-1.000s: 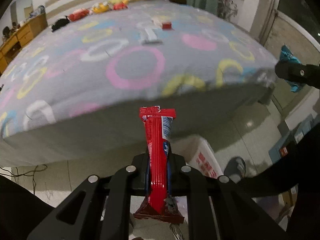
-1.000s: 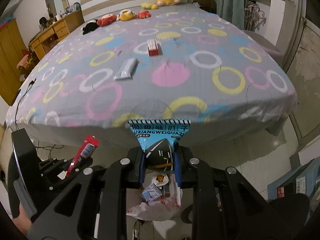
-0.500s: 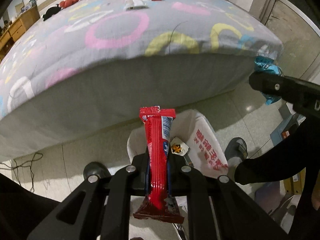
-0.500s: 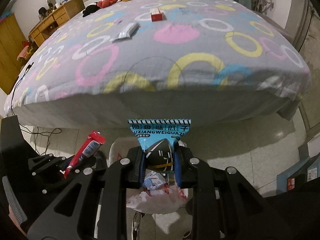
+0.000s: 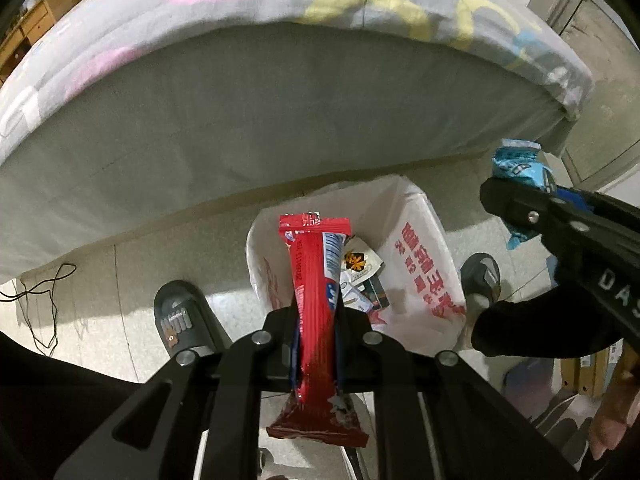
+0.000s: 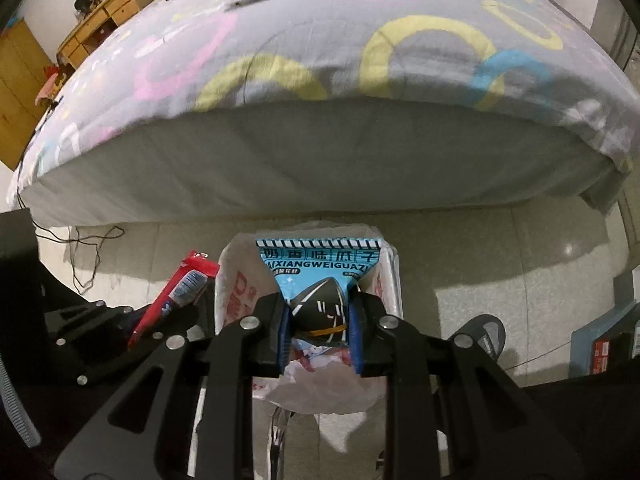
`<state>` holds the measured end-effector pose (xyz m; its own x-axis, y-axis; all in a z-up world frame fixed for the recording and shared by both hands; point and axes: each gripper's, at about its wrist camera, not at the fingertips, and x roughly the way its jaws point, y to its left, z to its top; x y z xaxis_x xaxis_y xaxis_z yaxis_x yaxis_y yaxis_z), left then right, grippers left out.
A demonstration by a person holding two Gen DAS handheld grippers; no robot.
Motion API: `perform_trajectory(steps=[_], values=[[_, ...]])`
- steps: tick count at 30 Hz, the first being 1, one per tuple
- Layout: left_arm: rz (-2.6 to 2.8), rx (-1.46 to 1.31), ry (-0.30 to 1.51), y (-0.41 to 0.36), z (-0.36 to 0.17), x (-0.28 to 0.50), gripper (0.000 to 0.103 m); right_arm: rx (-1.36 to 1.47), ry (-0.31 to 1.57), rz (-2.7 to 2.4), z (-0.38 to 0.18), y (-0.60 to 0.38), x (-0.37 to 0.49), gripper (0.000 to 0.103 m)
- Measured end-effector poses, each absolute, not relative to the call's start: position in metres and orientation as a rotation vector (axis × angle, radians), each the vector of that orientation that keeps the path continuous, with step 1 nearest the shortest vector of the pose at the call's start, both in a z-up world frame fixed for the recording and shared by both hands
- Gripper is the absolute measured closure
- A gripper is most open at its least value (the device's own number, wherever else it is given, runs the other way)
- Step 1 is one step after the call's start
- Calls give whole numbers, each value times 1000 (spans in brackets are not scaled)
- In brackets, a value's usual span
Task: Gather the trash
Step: 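Lift the blue packet and red snack bar and carry them over the trash bag, then open both tools to drop the packet and snack bar into the bag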
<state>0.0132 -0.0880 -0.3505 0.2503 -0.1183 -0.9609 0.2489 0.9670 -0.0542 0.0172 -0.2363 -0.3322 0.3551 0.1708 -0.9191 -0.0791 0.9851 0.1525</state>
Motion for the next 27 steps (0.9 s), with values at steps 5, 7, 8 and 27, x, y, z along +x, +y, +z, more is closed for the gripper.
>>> perform_trajectory(steps=[5,7,8,27], values=[[-250,125,1328,-91,-362,17,90,73,1250,164,-350,-232,25,81],[-239,125,1351,-92,-370,20,90,77,1264,164,-355,-230,28,81],[-237,124,1363,-92,-374,21,90,80,1269,165,-357,-229,27,80],[-234,121,1421,-93,-390,21,90,63,1341,169,-381,-220,37,80]])
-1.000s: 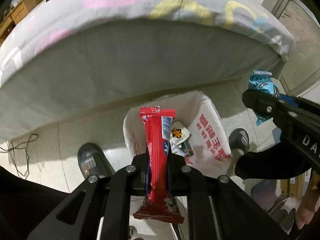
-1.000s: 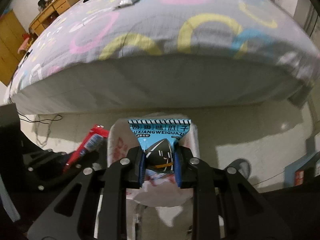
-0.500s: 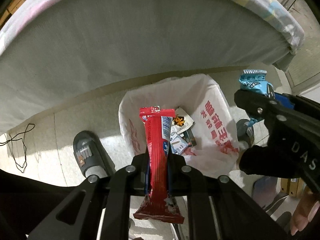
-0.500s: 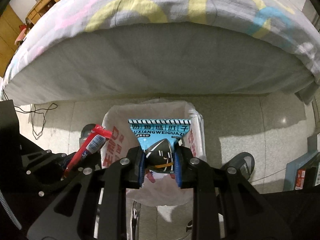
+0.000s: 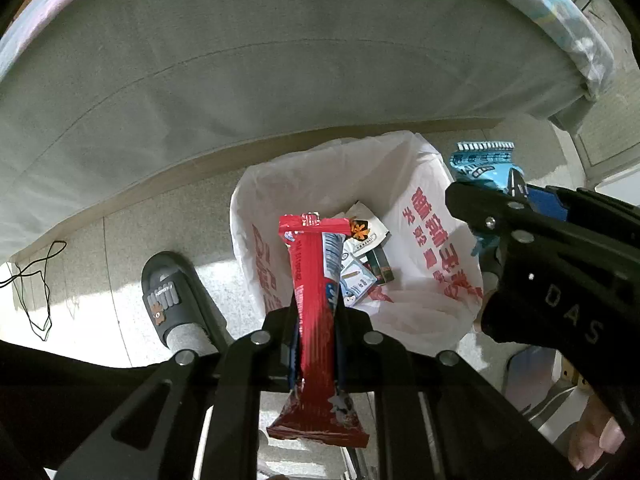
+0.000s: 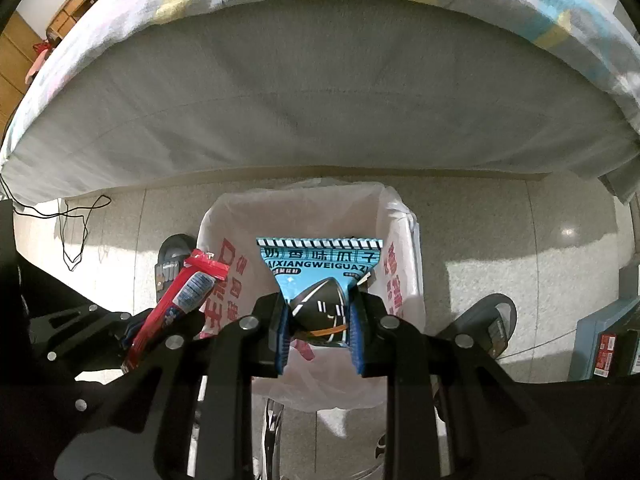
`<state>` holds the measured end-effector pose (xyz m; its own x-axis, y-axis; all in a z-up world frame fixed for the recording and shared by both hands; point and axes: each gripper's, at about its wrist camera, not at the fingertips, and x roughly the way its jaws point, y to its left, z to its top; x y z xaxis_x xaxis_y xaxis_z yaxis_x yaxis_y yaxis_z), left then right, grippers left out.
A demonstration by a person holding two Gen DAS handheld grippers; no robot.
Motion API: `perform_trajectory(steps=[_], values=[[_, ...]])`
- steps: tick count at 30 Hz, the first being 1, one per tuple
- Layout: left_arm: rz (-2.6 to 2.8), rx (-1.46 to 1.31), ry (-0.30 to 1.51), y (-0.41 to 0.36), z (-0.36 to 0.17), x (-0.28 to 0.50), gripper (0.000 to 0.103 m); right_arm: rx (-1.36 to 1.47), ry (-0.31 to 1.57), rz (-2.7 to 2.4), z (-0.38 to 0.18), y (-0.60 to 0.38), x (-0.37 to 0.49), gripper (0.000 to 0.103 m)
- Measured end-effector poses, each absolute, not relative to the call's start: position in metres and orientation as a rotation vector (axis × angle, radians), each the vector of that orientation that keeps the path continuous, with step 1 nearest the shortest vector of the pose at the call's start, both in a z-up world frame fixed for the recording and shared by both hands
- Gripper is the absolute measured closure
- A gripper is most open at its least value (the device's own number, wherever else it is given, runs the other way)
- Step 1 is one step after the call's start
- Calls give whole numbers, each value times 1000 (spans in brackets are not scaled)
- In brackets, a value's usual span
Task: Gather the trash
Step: 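Open both tools to drop the packet and snack bar into the bag, then move both tools back over the bed toward the last two items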
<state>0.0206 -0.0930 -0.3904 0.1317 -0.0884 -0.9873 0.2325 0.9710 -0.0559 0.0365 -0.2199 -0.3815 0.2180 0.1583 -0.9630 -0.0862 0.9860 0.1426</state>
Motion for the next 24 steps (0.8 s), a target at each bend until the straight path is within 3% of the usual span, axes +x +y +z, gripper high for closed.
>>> perform_trajectory(steps=[3,4,5,7,8,9,15,24], values=[[-236,121,1423,-95,-392,21,83,58,1345,167,-383,-220,37,79],[-234,124,1420,-95,-392,20,78,53,1345,162,-384,-219,36,77],[-233,124,1419,-95,-392,20,66,48,1345,156,-385,-219,37,73],[-232,122,1414,-95,-392,19,51,49,1350,151,-386,-220,37,61],[-230,117,1416,-95,-392,19,40,56,1352,149,-386,-220,37,46],[-230,113,1416,-94,-392,19,33,62,1349,144,-386,-222,37,37],[-216,44,1407,-84,-386,23,25,106,1341,121,-384,-229,37,32],[-198,13,1399,-78,-383,23,24,160,1336,106,-380,-239,38,31]])
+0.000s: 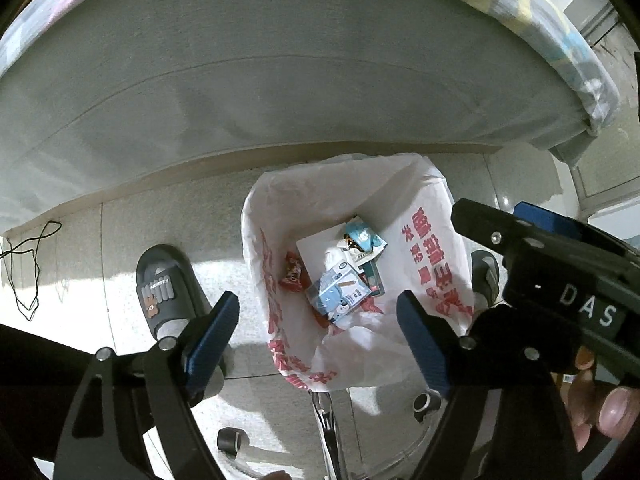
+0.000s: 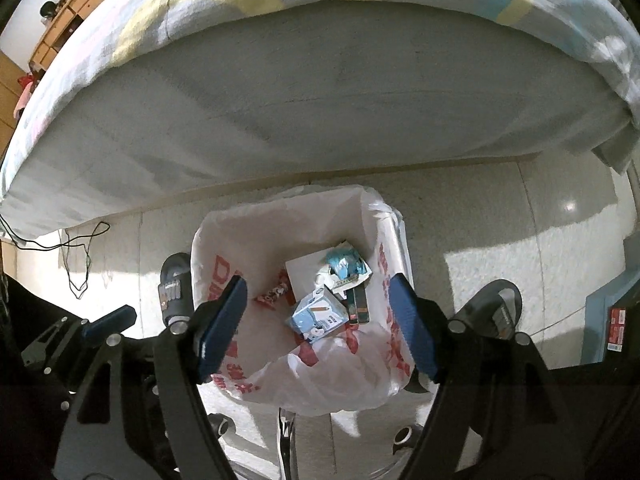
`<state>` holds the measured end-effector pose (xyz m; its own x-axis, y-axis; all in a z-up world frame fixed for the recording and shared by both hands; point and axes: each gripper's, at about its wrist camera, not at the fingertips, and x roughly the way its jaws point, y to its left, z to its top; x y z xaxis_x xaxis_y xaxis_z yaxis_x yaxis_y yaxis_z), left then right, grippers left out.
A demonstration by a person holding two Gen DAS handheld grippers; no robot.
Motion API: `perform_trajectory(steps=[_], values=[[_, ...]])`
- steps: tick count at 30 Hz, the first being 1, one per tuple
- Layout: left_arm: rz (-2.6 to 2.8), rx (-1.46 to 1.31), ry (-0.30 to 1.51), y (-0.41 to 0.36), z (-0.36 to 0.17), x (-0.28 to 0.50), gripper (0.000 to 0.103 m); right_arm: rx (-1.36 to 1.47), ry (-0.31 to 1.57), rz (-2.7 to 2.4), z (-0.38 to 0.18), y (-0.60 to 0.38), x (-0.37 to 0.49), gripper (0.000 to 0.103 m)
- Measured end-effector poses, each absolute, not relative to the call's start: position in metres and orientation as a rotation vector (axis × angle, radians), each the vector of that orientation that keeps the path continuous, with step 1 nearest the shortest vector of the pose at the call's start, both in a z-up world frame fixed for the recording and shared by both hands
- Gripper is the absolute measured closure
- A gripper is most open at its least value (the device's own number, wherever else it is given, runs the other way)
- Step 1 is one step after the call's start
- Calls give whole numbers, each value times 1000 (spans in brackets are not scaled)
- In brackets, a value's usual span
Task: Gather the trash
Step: 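Move both tools back over the bed toward the last two items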
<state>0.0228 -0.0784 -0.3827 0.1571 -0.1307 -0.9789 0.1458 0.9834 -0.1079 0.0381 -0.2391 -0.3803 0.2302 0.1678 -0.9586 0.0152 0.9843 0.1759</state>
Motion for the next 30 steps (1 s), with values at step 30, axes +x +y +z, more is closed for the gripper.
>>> perform_trajectory(steps=[30], values=[[-116,-56,1199,-52,-322,17,8,319,1110,98,-305,-283,-7,6]])
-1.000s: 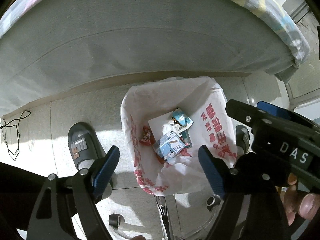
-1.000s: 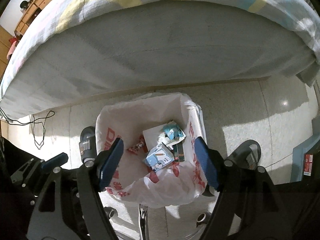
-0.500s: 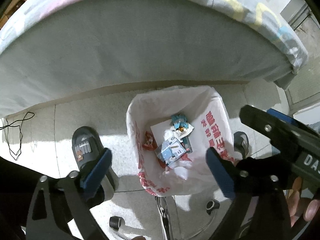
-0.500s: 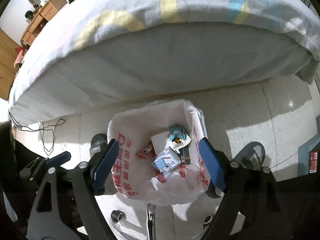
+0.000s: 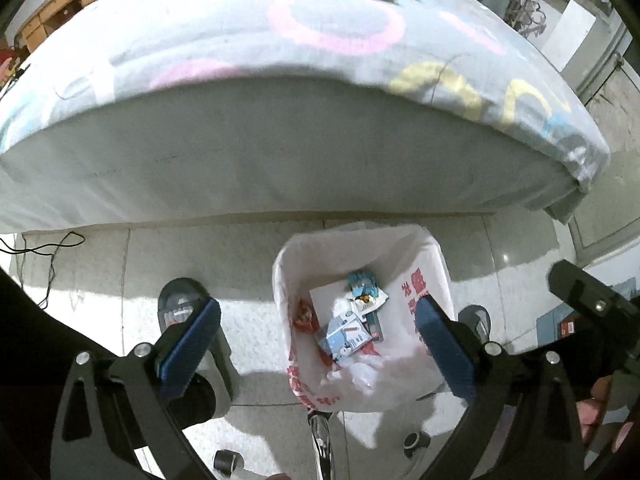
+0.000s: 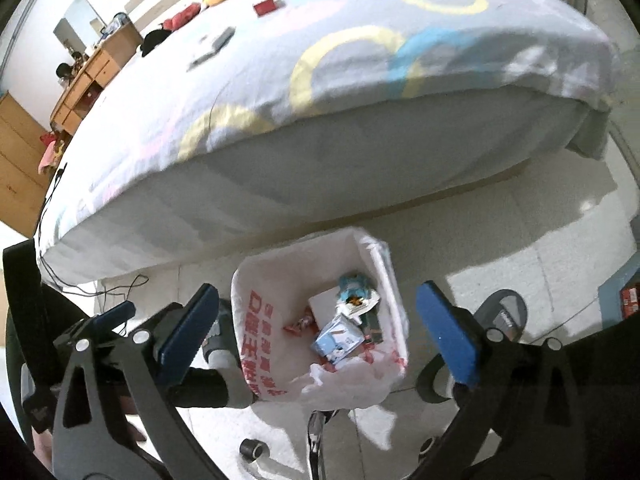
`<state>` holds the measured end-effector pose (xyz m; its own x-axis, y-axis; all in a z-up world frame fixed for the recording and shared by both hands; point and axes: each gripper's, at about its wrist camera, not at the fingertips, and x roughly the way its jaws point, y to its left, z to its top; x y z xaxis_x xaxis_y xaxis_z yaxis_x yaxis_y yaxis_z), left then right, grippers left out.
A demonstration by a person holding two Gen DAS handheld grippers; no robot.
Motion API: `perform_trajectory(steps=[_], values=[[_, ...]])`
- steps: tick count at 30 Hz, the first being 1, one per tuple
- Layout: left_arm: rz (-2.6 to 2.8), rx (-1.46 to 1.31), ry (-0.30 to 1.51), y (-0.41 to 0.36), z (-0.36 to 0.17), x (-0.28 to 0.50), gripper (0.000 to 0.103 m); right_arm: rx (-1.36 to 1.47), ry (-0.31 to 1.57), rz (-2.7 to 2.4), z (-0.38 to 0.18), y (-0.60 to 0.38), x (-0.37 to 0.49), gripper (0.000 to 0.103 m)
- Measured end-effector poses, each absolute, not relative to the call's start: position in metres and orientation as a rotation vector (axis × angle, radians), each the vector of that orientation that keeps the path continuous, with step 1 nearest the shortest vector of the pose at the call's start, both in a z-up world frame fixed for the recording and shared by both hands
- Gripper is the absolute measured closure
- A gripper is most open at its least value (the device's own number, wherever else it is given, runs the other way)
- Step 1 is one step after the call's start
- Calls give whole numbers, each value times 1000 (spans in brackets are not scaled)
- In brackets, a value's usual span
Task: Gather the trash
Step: 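Move both tools back over the bed toward the last two items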
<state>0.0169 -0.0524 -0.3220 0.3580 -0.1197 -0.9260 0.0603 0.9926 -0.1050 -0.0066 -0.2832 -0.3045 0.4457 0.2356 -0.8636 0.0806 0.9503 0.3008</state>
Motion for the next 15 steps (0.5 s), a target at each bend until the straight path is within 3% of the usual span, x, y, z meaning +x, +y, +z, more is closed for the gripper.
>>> perform_trajectory(steps=[15], values=[[-132,-32,1022,-61,-262,17,8,204,841,84,-197,-307,-5,6]])
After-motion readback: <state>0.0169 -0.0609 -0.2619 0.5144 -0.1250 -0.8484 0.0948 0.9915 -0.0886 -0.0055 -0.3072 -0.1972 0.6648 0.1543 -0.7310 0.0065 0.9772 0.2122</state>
